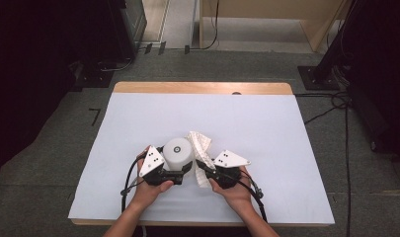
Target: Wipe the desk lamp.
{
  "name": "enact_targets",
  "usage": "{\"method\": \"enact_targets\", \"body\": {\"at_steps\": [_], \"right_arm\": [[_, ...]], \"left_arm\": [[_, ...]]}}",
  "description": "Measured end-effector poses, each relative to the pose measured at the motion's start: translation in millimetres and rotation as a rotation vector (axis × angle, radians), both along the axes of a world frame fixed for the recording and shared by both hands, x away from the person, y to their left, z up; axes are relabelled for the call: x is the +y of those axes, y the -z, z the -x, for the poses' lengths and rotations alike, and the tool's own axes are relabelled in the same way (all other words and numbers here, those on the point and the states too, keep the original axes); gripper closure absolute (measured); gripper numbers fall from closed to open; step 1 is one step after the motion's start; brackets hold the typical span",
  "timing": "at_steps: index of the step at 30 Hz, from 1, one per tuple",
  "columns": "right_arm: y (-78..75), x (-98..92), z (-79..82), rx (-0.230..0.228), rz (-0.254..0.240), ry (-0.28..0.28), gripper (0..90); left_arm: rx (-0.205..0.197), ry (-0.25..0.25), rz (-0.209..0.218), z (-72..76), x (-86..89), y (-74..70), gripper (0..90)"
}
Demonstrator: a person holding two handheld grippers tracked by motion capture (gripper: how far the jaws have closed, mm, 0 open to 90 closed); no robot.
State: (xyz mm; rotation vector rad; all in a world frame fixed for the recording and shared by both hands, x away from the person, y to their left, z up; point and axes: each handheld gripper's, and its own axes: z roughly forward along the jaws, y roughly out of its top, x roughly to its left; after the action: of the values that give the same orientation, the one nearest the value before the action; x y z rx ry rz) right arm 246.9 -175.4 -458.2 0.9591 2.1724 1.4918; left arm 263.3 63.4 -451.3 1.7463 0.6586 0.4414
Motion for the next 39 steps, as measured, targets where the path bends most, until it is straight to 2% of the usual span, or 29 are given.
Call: {"method": "enact_targets", "body": {"at_steps": [2, 7, 9, 11, 13, 16, 20, 23, 26, 29, 31, 35, 39], "right_arm": [[-2.8, 1.9, 2.7, -0.003, -0.005, -0.003, 78.8], [-22.4, -2.9, 9.8, -0.072, -0.051, -0.001, 78.9], [-26.0, -4.5, 10.7, -0.081, -0.055, -0.004, 78.9], [-21.9, -4.5, 9.0, -0.068, -0.046, 0.000, 78.9], [-13.1, -2.8, 5.5, -0.029, -0.026, 0.003, 78.9], [-3.8, -0.3, 1.4, 0.003, 0.007, 0.002, 78.9], [-13.4, -7.0, 0.8, -0.029, -0.005, 0.017, 78.9], [-28.0, -17.6, 1.5, -0.055, -0.043, 0.041, 78.9], [-42.5, -24.2, 3.9, -0.070, -0.075, 0.032, 78.9], [-51.6, -22.1, 8.8, -0.088, -0.071, 0.004, 78.9], [-54.8, -17.9, 11.4, -0.086, -0.060, -0.018, 78.8], [-58.0, -9.3, 13.4, -0.046, -0.054, -0.068, 78.8], [-57.3, -2.2, 14.5, -0.002, -0.065, -0.108, 79.0]], "left_arm": [[0.005, 0.008, -0.001, -0.8, 0.8, 0.5, 8.5], [0.014, 0.018, -0.029, -1.9, -2.7, 4.1, 8.6], [0.012, 0.022, -0.028, -1.8, -3.6, 3.9, 8.6], [0.009, 0.023, -0.024, -1.4, -3.7, 3.0, 8.6], [0.007, 0.021, -0.023, -1.4, -2.9, 2.0, 8.7], [0.004, 0.016, -0.043, -2.1, -2.5, 2.0, 8.7], [-0.007, -0.003, -0.098, -2.2, -5.7, 3.8, 8.7], [-0.025, -0.016, -0.148, -0.6, -11.0, 6.0, 8.7], [-0.050, -0.027, -0.195, 2.4, -18.3, 7.2, 8.7], [-0.071, -0.022, -0.230, 5.9, -27.1, 8.4, 8.8], [-0.106, -0.022, -0.281, 9.8, -33.8, 9.3, 8.7], [-0.172, -0.018, -0.364, 17.9, -44.7, 10.1, 8.7], [-0.200, -0.025, -0.390, 21.7, -49.4, 10.3, 8.7]]}}
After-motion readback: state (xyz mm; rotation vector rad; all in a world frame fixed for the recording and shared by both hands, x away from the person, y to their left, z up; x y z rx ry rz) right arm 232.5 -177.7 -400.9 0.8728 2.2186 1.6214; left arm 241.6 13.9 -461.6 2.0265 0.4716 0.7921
